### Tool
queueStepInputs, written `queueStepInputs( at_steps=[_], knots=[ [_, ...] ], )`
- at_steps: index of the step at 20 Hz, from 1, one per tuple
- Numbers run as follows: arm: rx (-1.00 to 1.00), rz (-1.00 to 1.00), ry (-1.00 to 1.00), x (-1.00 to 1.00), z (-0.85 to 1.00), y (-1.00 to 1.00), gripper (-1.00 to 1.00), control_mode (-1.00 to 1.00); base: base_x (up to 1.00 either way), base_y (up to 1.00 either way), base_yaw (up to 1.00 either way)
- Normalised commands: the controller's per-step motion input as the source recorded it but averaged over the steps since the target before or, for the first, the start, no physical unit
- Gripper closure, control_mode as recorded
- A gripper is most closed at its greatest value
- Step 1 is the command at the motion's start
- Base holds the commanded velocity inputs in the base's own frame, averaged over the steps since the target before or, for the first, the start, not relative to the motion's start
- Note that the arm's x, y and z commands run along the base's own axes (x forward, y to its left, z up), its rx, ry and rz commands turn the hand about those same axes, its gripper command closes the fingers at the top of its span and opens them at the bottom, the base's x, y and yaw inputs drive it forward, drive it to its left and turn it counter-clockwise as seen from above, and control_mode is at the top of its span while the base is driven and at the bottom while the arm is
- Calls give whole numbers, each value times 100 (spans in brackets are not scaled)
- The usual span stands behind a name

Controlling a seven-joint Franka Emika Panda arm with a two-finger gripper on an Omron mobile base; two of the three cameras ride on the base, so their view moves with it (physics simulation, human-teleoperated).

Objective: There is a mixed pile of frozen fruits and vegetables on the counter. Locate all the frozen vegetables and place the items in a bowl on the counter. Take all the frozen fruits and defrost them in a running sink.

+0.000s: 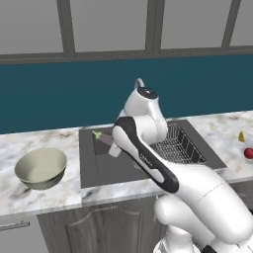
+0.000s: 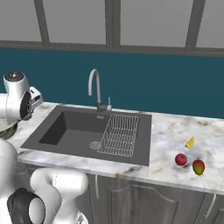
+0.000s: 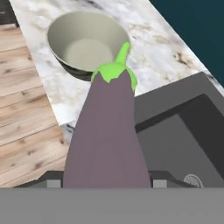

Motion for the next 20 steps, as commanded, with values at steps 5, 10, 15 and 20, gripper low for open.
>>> queueStepInputs(
  at_steps=[5, 10, 15, 20],
  knots=[
    [-13, 1, 6, 61, -16, 100, 100, -100, 0, 0, 0],
    [-13, -1, 10, 68, -15, 100, 100, -100, 0, 0, 0],
    [-4, 0, 8, 21, -19, 100, 100, -100, 0, 0, 0],
    [-7, 0, 4, 27, -51, 100, 100, -100, 0, 0, 0]
  ],
)
